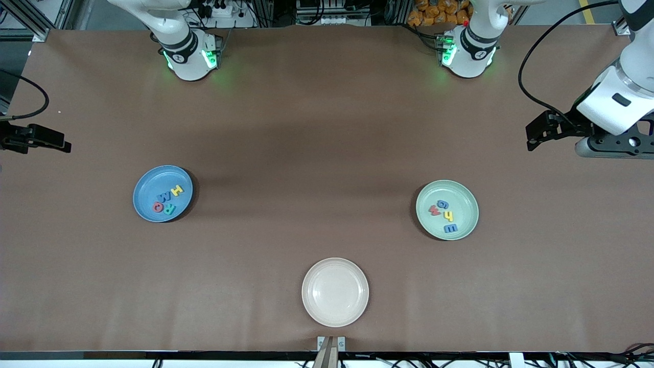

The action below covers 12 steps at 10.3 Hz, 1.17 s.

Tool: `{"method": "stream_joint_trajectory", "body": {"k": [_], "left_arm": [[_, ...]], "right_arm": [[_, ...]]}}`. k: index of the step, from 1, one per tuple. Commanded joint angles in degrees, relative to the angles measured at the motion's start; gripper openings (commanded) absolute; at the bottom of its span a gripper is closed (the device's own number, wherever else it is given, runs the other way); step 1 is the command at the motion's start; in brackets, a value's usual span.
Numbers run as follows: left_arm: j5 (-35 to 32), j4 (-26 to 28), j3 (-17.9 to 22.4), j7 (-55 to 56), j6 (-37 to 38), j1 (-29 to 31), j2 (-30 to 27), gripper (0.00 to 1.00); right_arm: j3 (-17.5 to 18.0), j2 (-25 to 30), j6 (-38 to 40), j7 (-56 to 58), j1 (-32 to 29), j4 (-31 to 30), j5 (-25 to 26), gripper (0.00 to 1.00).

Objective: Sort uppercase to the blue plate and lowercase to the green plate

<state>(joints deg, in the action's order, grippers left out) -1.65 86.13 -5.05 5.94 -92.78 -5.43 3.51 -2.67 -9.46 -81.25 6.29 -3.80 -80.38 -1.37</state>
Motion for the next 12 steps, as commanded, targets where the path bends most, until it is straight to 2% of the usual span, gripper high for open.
{"method": "stream_joint_trajectory", "body": {"k": [1, 12], "left_arm": [[1.3, -1.0, 0.0, -0.2, -0.2, 0.1, 0.4, 1.0], [1.2, -0.9, -0.1, -0.1, -1.2, -0.1, 0.4, 1.0]], "right_arm": [[0.6, 0.0, 0.2, 0.1, -0.2, 1.3, 0.6, 1.0], [0.5, 0.1, 0.2, 0.6, -0.3, 1.5, 0.7, 1.0]]}}
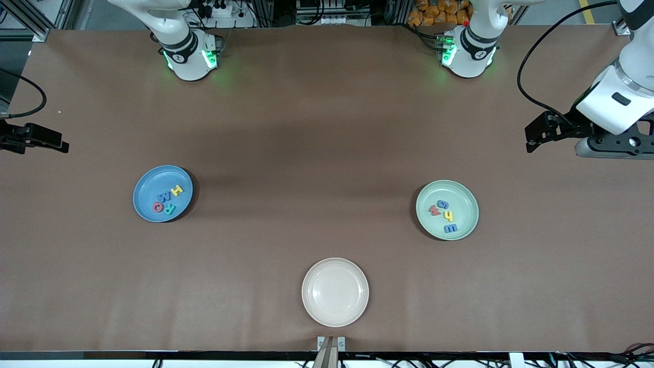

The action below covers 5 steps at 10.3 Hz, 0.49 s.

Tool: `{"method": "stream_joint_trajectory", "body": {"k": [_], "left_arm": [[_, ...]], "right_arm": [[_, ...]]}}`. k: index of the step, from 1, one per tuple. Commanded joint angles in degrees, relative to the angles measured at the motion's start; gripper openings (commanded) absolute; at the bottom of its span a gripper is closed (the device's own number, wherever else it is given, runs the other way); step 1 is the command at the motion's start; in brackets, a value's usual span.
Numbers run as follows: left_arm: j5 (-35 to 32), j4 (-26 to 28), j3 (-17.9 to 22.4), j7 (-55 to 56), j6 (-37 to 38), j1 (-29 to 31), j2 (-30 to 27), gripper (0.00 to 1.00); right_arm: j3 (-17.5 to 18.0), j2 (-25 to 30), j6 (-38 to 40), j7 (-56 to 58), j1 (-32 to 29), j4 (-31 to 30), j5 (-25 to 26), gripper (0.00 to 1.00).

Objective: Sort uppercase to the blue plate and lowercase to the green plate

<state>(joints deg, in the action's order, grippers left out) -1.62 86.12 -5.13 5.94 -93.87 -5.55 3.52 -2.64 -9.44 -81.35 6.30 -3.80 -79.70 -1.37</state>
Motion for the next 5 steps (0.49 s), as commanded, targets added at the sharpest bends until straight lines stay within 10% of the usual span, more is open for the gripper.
{"method": "stream_joint_trajectory", "body": {"k": [1, 5], "left_arm": [[1.2, -0.9, -0.1, -0.2, -0.1, -0.1, 0.4, 1.0], [0.8, -0.9, -0.1, -0.2, -0.1, -0.1, 0.4, 1.0]], "right_arm": [[0.4, 0.0, 0.3, 0.6, -0.4, 0.8, 0.8, 1.0], [0.4, 0.0, 0.3, 0.4, -0.2, 1.3, 0.7, 1.0]]}}
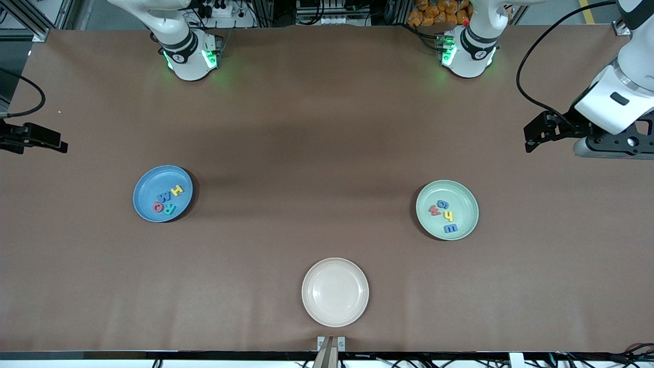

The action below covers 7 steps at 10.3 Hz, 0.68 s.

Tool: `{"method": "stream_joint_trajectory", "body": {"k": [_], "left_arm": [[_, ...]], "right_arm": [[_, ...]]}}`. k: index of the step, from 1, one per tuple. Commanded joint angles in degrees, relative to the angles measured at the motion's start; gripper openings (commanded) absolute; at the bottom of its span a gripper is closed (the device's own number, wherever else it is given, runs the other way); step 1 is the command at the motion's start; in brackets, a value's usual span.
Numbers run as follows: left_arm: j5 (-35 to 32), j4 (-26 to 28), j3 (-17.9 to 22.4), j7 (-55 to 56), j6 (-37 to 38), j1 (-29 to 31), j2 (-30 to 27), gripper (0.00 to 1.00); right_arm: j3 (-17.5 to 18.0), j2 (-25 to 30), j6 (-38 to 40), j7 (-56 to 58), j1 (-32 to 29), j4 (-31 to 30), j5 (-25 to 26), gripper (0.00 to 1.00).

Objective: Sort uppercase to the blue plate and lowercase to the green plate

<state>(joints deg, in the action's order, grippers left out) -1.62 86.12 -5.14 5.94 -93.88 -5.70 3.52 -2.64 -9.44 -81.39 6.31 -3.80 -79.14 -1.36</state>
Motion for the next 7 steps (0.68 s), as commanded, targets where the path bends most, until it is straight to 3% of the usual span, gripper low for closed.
{"method": "stream_joint_trajectory", "body": {"k": [1, 7], "left_arm": [[0.8, -0.9, -0.1, -0.2, -0.1, 0.1, 0.3, 1.0], [0.8, -0.9, -0.1, -0.3, -0.1, 0.0, 0.3, 1.0]], "right_arm": [[0.5, 0.0, 0.4, 0.3, -0.2, 0.7, 0.7, 1.0], [0.5, -0.1, 0.4, 0.5, -0.6, 1.4, 0.4, 1.0]]}}
